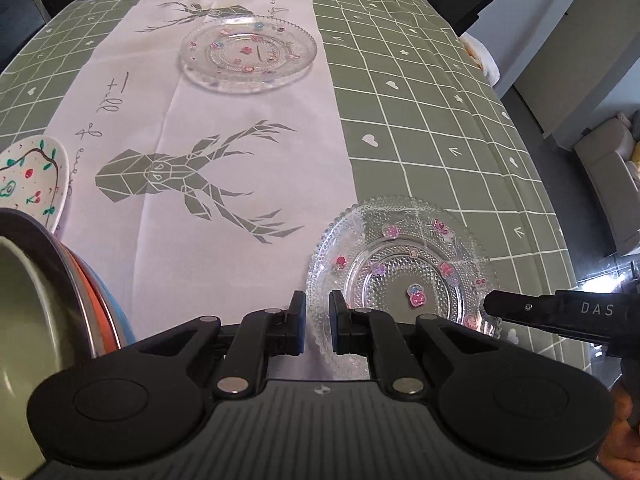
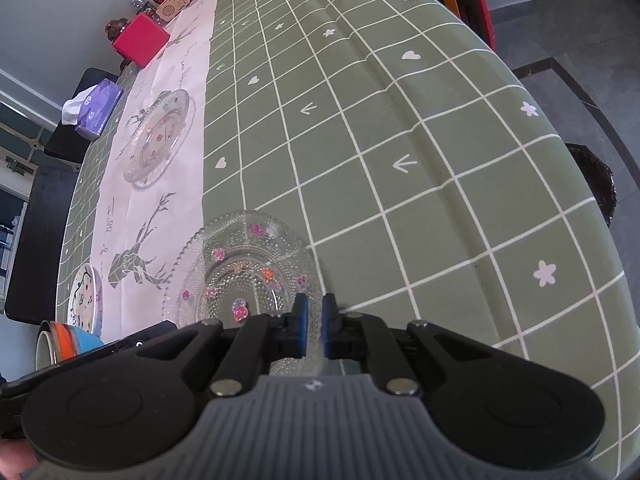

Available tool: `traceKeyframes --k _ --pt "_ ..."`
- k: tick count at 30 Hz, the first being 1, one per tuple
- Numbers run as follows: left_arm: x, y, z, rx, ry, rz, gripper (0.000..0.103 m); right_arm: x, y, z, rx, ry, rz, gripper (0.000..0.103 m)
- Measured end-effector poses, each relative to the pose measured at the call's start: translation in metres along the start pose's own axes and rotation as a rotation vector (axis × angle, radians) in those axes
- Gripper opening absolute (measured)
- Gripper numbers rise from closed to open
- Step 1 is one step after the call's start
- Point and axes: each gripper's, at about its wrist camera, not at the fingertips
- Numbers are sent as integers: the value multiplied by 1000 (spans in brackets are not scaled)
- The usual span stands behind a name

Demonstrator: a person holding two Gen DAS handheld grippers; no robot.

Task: Organize plates and bowls

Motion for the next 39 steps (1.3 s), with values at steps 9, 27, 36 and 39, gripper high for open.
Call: traceKeyframes --k 9,27,36,39 --pt "-1 -2 1 -27 -16 0 12 -6 -4 -6 6 4 -7 5" --pt "53 10 15 -90 50 277 55 32 0 -28 150 56 112 47" --pt "91 19 12 -121 169 278 61 47 14 -67 262 43 127 52" --pt "97 20 -1 -89 211 231 61 50 20 -87 303 35 123 53"
Point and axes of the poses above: each gripper's, at about its wrist camera, not at the fingertips, and x roughly against the way its jaws point, z to its right, y to its underside, and after that the axes turned 5 degrees about z, right-handed
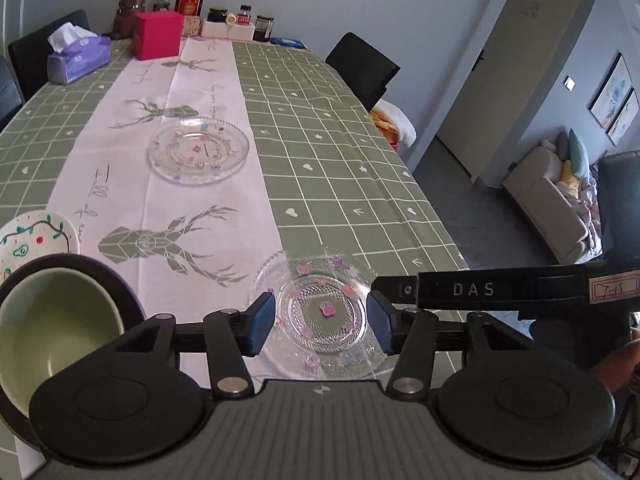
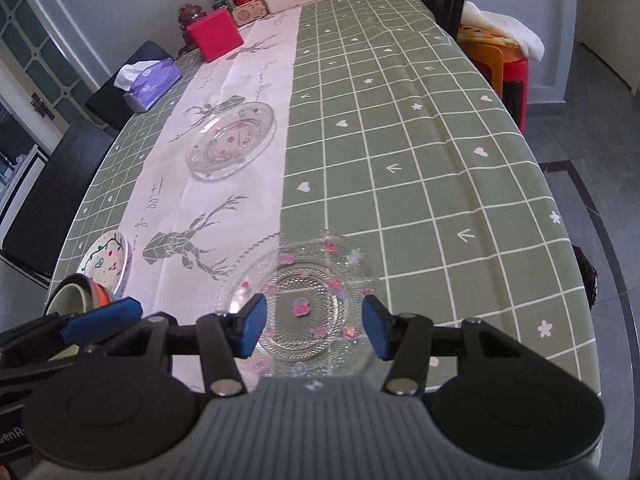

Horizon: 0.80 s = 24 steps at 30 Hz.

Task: Organize plates and bowls

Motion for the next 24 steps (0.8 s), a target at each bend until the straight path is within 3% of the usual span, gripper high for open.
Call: traceKeyframes --k 6,14,24 --pt "28 -9 -24 -23 28 3 61 2 -6 -42 89 -16 -9 55" --pt "61 -33 -70 -116 -23 28 61 -11 -21 -99 161 -54 -49 56" --pt "87 -60 -157 -90 -115 48 61 -47 -44 -174 275 -78 -92 58"
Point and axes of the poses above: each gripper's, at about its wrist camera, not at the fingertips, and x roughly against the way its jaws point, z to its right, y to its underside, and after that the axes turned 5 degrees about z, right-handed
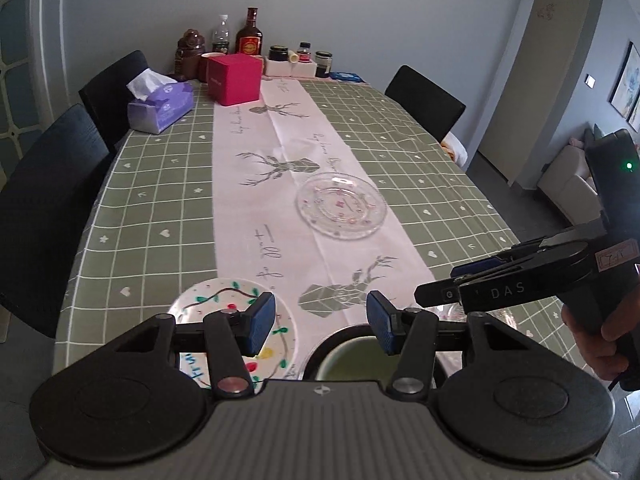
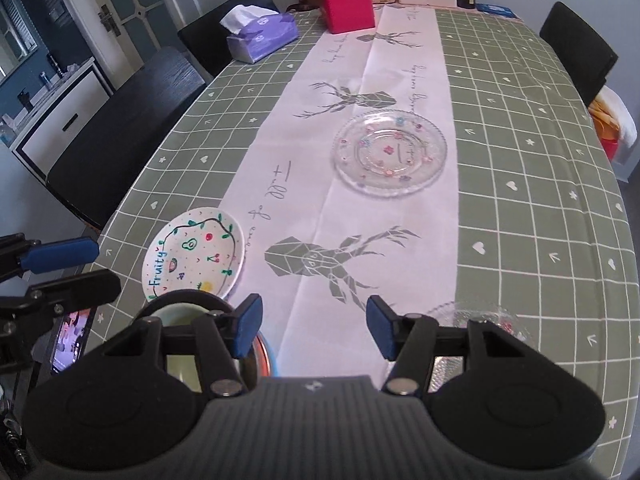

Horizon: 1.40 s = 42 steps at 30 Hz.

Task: Organize plates and bowls
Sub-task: 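Move both grippers to the rim of the white Fruity plate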

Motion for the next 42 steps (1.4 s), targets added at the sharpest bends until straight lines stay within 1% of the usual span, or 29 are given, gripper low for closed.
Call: traceKeyframes --k 4,6,9,14,17,21,22,23,25,30,34,42 --pt "-6 -1 -31 24 -3 -33 61 -20 -16 -21 41 -15 -25 59" --pt "-11 1 -47 41 -13 -51 61 -32 -23 -31 62 -24 -45 61" --pt "-19 5 -69 80 -16 -69 61 -51 -31 -43 82 -36 -81 62" --pt "-37 14 -102 152 -15 -116 61 -82 -38 -54 83 -49 -152 62" --pt "-48 22 -116 177 -22 -152 63 -98 -41 -56 78 -49 -195 62" --pt "-60 34 -126 198 -24 -216 70 -116 -43 -55 72 -40 -250 64" --pt "-64 38 -128 201 -27 -231 71 -121 -43 -54 71 -40 -265 68" --pt "-66 41 -129 204 -30 -246 72 -124 -42 -54 72 -41 -276 69" --pt "-72 48 -134 220 -32 -276 72 -132 -41 -53 80 -35 -301 69" --pt "-82 60 -147 284 -49 -325 73 -146 -36 -51 90 -36 -347 71" --pt "-87 64 -155 328 -36 -337 74 -152 -33 -50 93 -42 -367 71" --pt "-93 61 -154 320 -23 -310 79 -166 -31 -49 86 -56 -404 71"
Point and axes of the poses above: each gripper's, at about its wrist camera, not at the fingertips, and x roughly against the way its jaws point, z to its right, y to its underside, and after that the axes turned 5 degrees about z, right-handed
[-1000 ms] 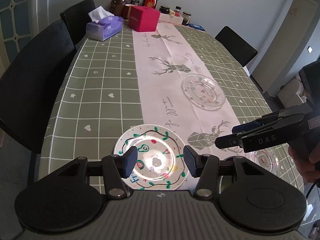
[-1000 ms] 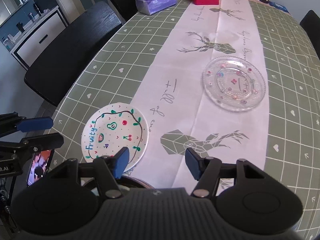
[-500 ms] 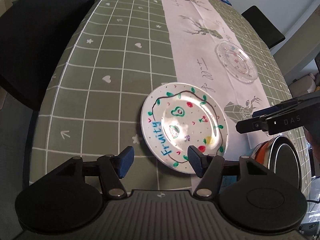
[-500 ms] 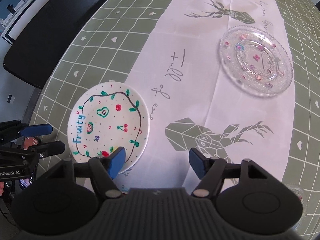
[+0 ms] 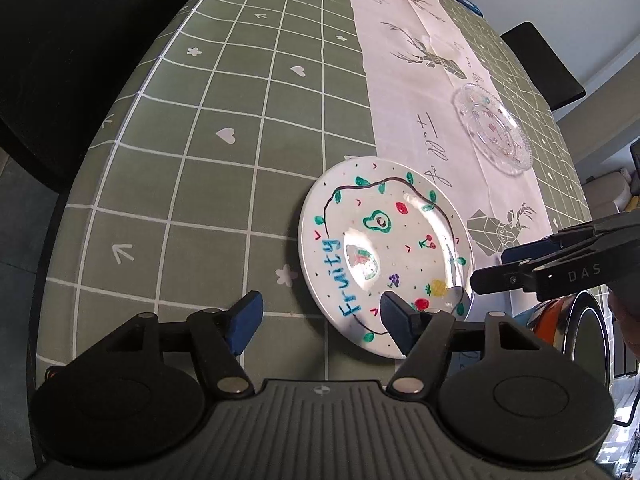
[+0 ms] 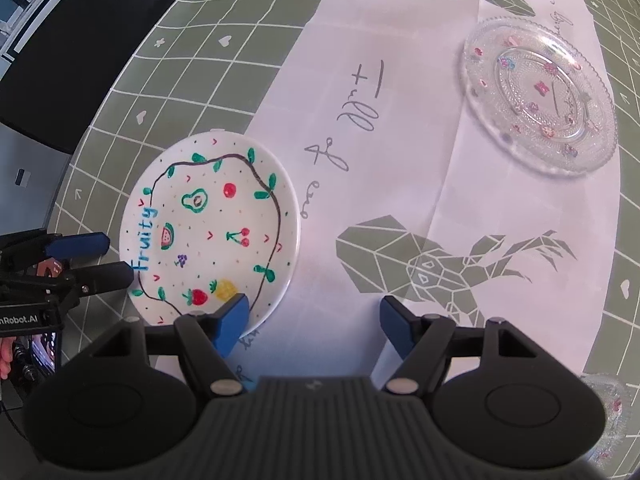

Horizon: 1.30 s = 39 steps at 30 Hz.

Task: Organize plates and bowls
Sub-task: 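Move both grippers to the rim of the white Fruity plate, then grasp the Fruity plate rim with both grippers and lift it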

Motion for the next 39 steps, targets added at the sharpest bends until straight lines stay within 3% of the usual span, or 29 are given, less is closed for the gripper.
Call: traceKeyframes --k 10,12,14,17,22,25,31,34,37,39 --pt "-3 -2 0 -3 32 31 84 -8 -9 -1 -15 -47 -13 73" --pt "-3 -2 -1 1 43 43 84 -7 -9 0 -30 -76 -5 71" --pt "-4 -2 -3 12 64 54 84 -7 -10 0 -40 -98 7 62" --pt "-7 -3 -4 24 98 55 72 -7 -11 0 -60 -127 20 47" --pt "-7 -3 -5 45 105 63 51 -10 -11 4 -94 -181 33 34" --pt "-7 -2 -10 71 96 76 38 -10 -10 10 -120 -207 39 34" --pt "-8 4 -32 219 161 111 25 -12 -6 33 -204 -315 54 32" --pt "-9 8 -40 286 165 123 12 -16 -3 50 -279 -368 58 19" --pt "-10 12 -47 339 182 133 9 -22 2 65 -349 -416 66 6" --pt "-10 14 -47 357 186 142 8 -24 6 71 -370 -451 72 5"
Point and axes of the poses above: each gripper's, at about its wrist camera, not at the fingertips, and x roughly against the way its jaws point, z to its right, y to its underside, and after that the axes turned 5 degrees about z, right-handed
